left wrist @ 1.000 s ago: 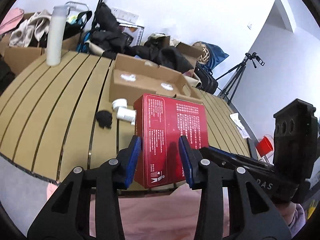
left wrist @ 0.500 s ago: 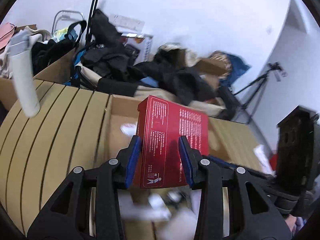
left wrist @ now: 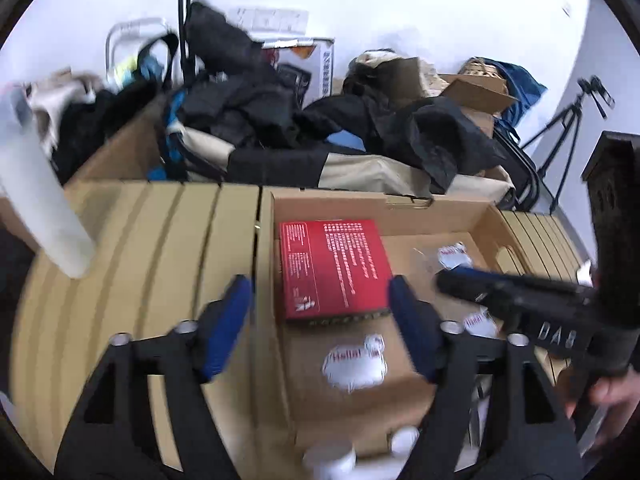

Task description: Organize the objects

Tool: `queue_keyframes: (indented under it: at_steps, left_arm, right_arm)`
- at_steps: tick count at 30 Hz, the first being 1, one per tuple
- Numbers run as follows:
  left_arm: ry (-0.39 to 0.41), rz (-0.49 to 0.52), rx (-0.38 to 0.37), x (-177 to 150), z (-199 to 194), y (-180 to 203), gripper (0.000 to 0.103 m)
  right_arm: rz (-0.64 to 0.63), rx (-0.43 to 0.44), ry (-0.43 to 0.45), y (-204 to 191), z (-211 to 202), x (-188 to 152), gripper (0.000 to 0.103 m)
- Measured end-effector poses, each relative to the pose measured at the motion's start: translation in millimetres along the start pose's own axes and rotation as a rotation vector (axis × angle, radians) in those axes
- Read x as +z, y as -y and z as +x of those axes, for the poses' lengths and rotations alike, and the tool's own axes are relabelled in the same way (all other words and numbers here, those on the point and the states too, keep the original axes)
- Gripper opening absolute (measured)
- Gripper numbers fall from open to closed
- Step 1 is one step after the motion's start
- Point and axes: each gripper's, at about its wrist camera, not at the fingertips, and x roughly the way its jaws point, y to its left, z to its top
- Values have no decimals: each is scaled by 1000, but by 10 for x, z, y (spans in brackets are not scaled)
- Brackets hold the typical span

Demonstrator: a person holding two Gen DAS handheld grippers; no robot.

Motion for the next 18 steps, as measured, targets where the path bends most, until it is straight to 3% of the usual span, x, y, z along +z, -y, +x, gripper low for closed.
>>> queue_keyframes:
  at_steps: [2,4,5,6,9,13,18]
  left_arm:
    - [12,44,37,29,-372,76,87]
    - [36,76,66,43,-706,123,96]
    - [52,82,79,31,-876,136,97]
    - [54,88,92,0,-1011,134,97]
    - [33,102,138,-147,-1429,133,97]
    - [26,88,142,-463,-1948,144,103]
    - [59,84,127,-993,-2569,258,103]
  right_arm:
    - [-27,-52,26,-40,-326,-67,31]
    - [-56,-102,50,-79,-654,-133,49]
    - [-69,-123,62,-97,-813,-183,79]
    - [-84,-149,76,-117,-985,-251,100]
    - [-118,-221,119,-191,-1561,-553,102]
    - [-143,-259,156,-263,-2164,-943,102]
    - [-188,-290,184,-423,-2708,-1464,102]
